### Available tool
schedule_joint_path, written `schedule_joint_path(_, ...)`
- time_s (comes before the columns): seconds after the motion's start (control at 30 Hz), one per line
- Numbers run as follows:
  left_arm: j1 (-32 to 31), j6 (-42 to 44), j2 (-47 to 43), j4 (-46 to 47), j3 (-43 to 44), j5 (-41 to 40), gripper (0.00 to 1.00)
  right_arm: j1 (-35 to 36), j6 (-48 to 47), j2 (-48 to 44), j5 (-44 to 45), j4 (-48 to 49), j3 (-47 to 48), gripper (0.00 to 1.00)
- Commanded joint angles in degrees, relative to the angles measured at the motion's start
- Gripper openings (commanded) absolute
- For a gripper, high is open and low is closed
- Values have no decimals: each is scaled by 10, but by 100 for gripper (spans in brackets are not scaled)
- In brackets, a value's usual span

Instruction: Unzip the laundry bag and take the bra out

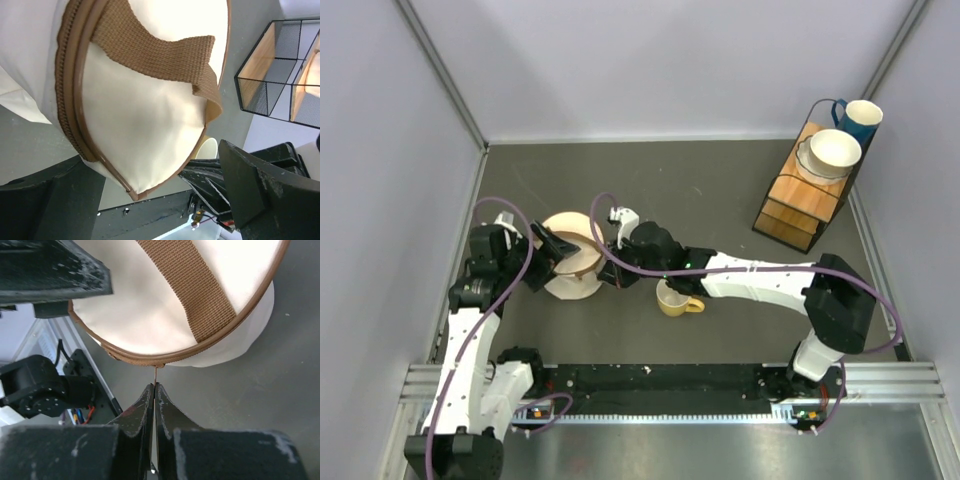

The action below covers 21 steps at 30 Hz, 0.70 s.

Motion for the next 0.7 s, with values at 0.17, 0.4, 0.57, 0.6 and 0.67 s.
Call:
schedule_joint_path(0.17,2,29,74,36,44,44,91,-1,44,-19,15,-3,54,0)
schedule_joint_path(0.4,2,23,83,61,17,42,5,-25,25,-21,25,-22,38,0)
schedule_joint_path(0.57,2,32,112,97,17,102,0,-73,19,-43,37,-63,0,0)
schedule_joint_path(0.6,2,33,119,102,19,105,0,-77,15,-55,43,-64,-6,0)
schedule_joint_path(0.67,2,38,133,104,28,107,0,-88,6,-73,59,-67,-30,0)
